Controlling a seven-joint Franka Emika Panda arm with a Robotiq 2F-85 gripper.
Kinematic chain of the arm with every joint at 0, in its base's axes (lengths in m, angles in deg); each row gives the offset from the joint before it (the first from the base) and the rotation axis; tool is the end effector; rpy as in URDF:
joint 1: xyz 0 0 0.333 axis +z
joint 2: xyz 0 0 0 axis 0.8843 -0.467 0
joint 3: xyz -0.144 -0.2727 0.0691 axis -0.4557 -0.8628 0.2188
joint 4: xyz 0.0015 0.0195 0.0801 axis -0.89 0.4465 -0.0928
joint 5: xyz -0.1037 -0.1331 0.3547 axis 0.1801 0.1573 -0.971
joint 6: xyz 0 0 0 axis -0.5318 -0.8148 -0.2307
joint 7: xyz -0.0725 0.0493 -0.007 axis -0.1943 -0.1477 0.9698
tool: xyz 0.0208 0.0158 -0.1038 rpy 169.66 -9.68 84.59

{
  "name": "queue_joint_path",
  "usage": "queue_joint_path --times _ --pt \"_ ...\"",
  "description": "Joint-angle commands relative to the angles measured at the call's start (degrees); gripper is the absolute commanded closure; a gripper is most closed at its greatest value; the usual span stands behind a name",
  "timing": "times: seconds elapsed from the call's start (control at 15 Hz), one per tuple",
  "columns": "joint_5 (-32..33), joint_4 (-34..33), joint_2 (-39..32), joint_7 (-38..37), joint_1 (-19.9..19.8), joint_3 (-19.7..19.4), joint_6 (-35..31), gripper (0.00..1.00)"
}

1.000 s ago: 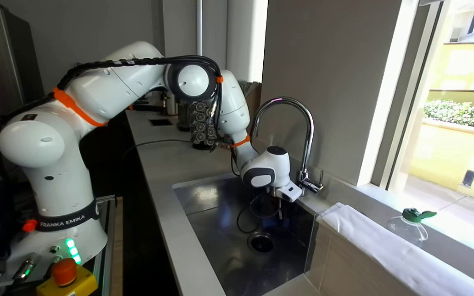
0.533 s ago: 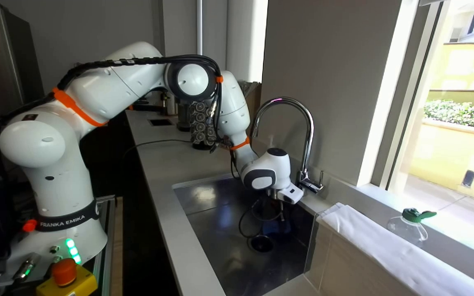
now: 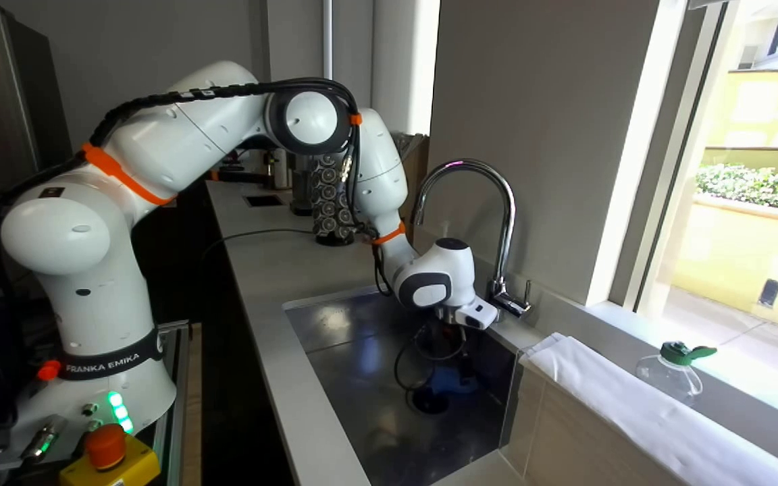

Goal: Use the blue sponge to wipe the sink.

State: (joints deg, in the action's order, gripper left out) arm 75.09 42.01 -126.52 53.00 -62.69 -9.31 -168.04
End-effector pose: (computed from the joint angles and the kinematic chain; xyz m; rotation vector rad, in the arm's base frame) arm 0.6314 -0.0549 0.0750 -3.0785 0.5261 -0.3173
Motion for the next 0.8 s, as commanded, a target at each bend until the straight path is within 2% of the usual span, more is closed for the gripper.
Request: queue_joint_path --times 0.0,0.07,0.6,0.67,0.73 --pt "1.73 2.67 1.6 0.52 1.55 -1.26 0.38 0.25" --pt "1.86 2.59 1.41 1.24 1.01 -0.58 0.19 0.28" --pt "2.4 3.04 1.3 3.54 0.08 0.93 -0.67 0.92" --pt "2.4 2.94 1.16 3.86 0.01 1.17 -0.61 0.98" --pt "2.55 2.68 0.75 3.85 0.33 1.01 -0.62 1.0"
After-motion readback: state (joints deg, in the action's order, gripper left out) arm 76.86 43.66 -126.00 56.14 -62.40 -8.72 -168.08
